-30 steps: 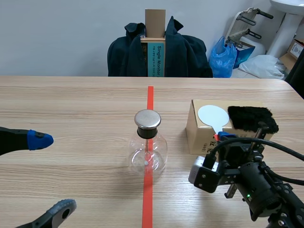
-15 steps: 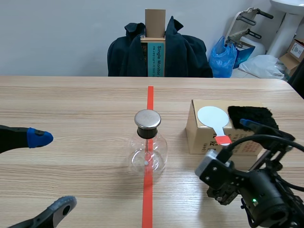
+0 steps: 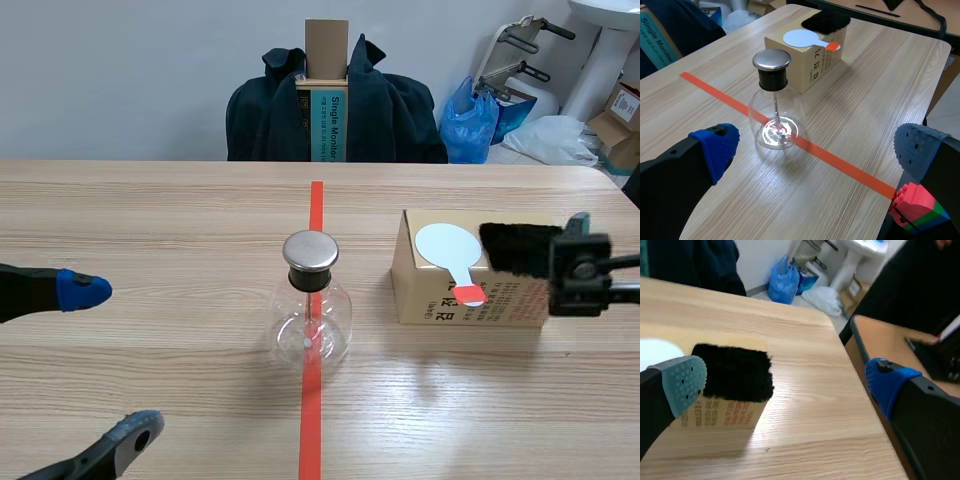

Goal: Do the electroscope experiment.
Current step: 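Return to the home posture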

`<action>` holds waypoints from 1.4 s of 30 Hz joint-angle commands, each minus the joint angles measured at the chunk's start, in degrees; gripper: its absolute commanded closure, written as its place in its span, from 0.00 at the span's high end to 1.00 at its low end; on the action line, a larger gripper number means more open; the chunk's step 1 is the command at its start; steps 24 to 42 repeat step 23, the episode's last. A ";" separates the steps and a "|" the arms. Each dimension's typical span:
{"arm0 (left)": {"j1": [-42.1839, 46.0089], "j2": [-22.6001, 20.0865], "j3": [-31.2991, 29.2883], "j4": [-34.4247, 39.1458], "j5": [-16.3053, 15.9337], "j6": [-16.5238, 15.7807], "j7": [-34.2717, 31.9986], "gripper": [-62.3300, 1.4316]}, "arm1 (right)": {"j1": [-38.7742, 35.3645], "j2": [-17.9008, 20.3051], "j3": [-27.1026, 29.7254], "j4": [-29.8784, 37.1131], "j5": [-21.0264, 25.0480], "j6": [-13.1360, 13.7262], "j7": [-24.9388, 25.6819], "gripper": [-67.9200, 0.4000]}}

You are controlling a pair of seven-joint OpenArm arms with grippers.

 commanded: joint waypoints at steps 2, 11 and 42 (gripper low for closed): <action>-0.17 0.31 0.09 0.20 -0.39 0.28 -0.92 1.00 | 0.76 1.11 1.14 0.26 5.60 -0.09 -0.85 1.00; -0.20 0.28 0.09 0.20 -0.39 0.31 -0.11 1.00 | 0.81 6.45 2.01 1.68 10.08 24.26 -0.17 1.00; -0.20 0.28 0.09 0.20 -0.39 0.28 0.48 1.00 | 0.81 10.21 2.08 1.68 4.26 31.36 6.73 1.00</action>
